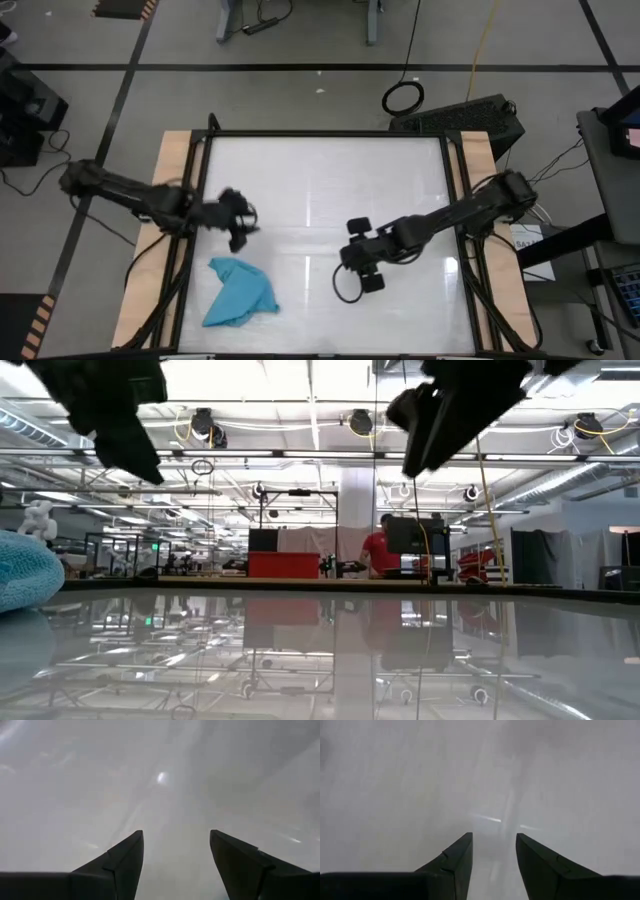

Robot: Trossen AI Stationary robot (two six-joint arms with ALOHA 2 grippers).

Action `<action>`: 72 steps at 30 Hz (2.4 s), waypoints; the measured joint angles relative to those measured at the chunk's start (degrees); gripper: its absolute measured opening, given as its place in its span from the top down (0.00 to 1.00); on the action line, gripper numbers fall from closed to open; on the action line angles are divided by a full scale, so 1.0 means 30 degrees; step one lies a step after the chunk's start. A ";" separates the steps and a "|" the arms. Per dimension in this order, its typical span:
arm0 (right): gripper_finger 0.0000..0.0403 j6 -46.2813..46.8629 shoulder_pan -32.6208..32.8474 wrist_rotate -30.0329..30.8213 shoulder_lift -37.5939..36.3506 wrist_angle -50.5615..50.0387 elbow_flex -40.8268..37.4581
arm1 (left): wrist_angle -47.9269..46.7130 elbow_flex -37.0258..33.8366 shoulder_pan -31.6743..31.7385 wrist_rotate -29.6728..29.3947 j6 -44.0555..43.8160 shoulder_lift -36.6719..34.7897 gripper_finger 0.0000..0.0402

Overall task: Roll towel into tight, uniform cylinder
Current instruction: Roll the blue towel

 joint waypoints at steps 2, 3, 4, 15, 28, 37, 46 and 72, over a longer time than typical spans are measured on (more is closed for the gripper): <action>0.65 0.0112 0.0210 0.0106 -0.0791 -0.0347 -0.0162 | 0.4406 -0.1236 -0.2134 -0.1885 -0.0158 0.0669 0.42; 0.65 0.0140 0.0310 0.0098 -0.1207 -0.0321 -0.0366 | 0.7021 -0.1809 -0.3198 -0.3179 0.0386 0.1075 0.42; 0.65 0.0167 0.0420 0.0101 -0.1651 -0.0279 -0.0622 | 0.9375 -0.2155 -0.4169 -0.4642 0.1385 0.1499 0.42; 0.65 0.3506 0.1426 0.0062 -0.6625 -0.0283 -0.4383 | 1.3951 0.1572 -0.8969 -0.8529 1.1949 0.3070 0.44; 0.65 0.5956 0.2656 0.1582 -0.9341 0.1178 -0.7564 | -0.4855 0.8529 -1.1045 -0.1713 -0.4104 1.1002 0.44; 0.65 0.5314 0.2656 0.1937 -0.9341 0.1842 -0.7664 | 0.0677 0.8543 -1.0735 -0.0955 -0.1563 1.6202 0.34; 0.65 0.5786 0.2656 0.1932 -0.9333 0.1862 -0.7664 | 0.2742 0.8634 -0.9012 0.1870 0.0002 1.9047 0.49; 0.65 0.4036 0.2656 0.3644 -0.9333 0.4118 -0.7664 | -1.0456 2.9128 -0.5743 -0.5170 1.2377 1.4909 0.99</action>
